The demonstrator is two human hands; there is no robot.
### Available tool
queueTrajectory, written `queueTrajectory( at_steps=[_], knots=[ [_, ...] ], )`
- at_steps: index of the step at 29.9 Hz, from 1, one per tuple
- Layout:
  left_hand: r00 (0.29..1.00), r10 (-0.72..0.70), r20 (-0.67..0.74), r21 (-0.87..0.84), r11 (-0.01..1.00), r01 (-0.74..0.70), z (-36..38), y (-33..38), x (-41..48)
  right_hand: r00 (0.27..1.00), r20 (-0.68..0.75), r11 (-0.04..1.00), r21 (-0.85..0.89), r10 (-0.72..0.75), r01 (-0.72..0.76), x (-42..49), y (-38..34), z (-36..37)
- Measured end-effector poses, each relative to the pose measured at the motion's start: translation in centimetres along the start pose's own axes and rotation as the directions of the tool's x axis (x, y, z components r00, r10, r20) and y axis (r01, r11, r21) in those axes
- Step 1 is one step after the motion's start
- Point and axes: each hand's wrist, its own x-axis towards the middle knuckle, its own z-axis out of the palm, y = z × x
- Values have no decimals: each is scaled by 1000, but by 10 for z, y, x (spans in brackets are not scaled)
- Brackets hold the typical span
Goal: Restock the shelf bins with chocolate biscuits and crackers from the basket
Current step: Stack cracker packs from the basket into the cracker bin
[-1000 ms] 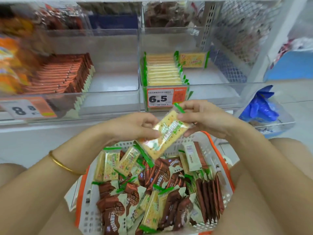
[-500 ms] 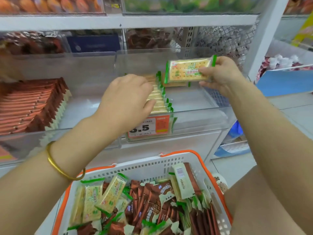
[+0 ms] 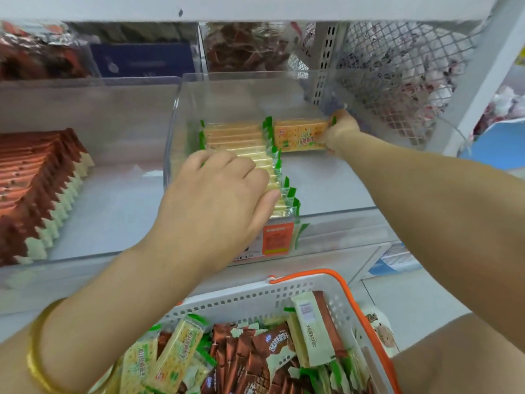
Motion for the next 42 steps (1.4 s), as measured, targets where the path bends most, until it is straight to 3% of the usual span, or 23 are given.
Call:
queueTrajectory(
  at_steps=[3,11,15,17,19,22,24,26,28,30,34,38,42],
  knots=[
    [999,18,-32,-11,1000,-19,3,-2,-3,997,-74,999,-48,-8,5,5,-1,6],
    [985,72,-158,-50,995,-81,7,-4,-7,988,-89,992,-10,126,-128,2,-8,10],
    [942,135,-307,-77,983,-166,3,1,-15,982,-120,989,11,149,-149,-12,-14,-6],
    [875,204,-439,-33,969,-243,-2,4,-28,983,-172,998,-5,59,-60,-34,-23,-22],
    [819,289,-496,2,943,-331,-5,7,-52,981,-152,988,84,-118,132,-78,-34,-40],
    [844,410,-344,-31,894,-447,14,3,-92,918,-6,873,306,-396,379,-182,-37,-61],
    [903,418,-97,-54,904,-424,42,-2,-119,818,186,807,382,-544,450,-248,-29,-58],
    [914,360,185,-42,932,-359,71,-1,-140,690,430,813,313,-582,491,-289,-13,-32],
    [824,194,533,23,970,-244,102,0,-158,556,634,783,129,-537,609,-307,6,7],
    [692,-36,721,125,989,-79,132,-7,-171,472,767,702,-39,-435,711,-306,29,47],
    [590,-324,739,265,946,187,177,-23,-183,426,884,566,-255,-191,784,-291,69,90],
    [669,-458,586,288,889,356,218,-20,-186,426,891,478,-310,-155,822,-289,81,95],
    [667,-541,513,229,834,501,234,-19,-190,434,874,475,-293,-218,830,-288,80,96]
  ],
)
